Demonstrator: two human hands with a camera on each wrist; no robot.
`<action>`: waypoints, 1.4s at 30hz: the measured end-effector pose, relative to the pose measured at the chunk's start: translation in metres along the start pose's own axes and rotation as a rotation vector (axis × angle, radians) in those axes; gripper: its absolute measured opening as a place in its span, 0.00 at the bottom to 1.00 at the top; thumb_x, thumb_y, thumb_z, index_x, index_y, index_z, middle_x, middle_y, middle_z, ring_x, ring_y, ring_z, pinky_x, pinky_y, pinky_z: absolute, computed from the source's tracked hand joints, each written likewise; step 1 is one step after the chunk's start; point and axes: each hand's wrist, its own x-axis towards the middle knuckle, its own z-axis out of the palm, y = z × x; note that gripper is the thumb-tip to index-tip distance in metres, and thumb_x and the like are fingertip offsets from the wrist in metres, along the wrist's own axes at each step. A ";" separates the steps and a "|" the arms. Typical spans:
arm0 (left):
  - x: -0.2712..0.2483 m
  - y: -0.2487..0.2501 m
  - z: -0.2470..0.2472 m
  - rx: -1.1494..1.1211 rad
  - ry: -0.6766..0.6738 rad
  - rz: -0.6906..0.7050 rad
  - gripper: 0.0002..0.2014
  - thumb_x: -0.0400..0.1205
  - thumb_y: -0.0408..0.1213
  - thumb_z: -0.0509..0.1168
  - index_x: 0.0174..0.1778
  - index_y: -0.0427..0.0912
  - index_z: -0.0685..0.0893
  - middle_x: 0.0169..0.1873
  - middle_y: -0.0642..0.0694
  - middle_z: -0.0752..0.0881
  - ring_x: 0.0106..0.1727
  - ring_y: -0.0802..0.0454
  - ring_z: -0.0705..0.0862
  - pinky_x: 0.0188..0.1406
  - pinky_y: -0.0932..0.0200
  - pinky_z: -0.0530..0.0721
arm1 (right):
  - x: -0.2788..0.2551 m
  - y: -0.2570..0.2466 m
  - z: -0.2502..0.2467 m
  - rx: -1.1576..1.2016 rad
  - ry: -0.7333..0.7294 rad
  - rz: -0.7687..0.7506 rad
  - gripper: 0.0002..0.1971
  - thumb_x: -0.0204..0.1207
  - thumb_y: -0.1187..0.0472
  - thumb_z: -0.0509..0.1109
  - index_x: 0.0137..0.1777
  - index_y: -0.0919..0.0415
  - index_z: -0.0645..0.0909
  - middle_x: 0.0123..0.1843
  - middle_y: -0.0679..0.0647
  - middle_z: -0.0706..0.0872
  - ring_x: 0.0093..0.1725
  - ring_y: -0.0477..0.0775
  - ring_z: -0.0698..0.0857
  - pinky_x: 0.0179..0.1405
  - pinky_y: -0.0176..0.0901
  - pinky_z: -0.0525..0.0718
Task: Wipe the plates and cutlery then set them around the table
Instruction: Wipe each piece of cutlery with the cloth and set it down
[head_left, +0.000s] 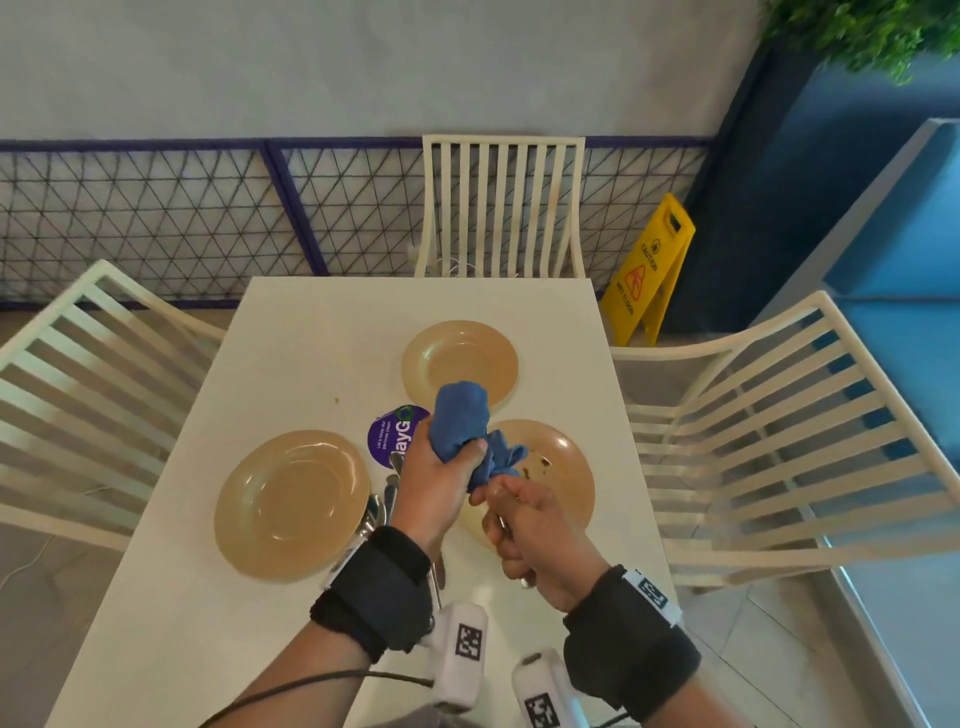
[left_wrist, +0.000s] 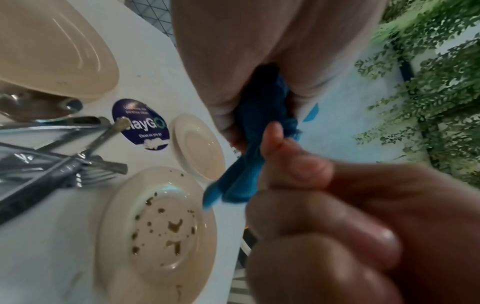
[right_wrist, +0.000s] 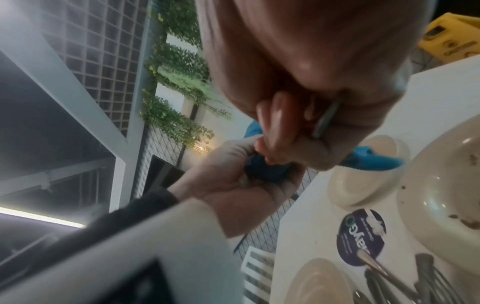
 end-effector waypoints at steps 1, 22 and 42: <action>0.001 -0.001 -0.006 0.010 -0.026 -0.023 0.14 0.81 0.31 0.72 0.62 0.45 0.82 0.52 0.39 0.91 0.54 0.42 0.91 0.61 0.35 0.88 | 0.003 0.004 0.005 0.018 0.002 0.014 0.14 0.90 0.57 0.56 0.49 0.59 0.81 0.27 0.50 0.75 0.19 0.43 0.64 0.16 0.32 0.60; -0.015 0.004 -0.098 0.441 -0.568 -0.024 0.35 0.81 0.33 0.71 0.74 0.69 0.62 0.49 0.59 0.86 0.45 0.63 0.90 0.49 0.61 0.90 | 0.072 -0.005 0.033 0.045 0.385 -0.140 0.11 0.84 0.57 0.69 0.50 0.64 0.89 0.42 0.61 0.90 0.43 0.58 0.85 0.46 0.53 0.82; 0.013 -0.029 -0.167 0.395 -0.568 -0.004 0.31 0.83 0.36 0.71 0.78 0.62 0.66 0.43 0.47 0.89 0.35 0.65 0.85 0.36 0.70 0.80 | 0.129 0.001 0.075 -0.070 0.487 -0.132 0.11 0.84 0.59 0.69 0.46 0.62 0.90 0.42 0.59 0.91 0.36 0.51 0.84 0.35 0.38 0.84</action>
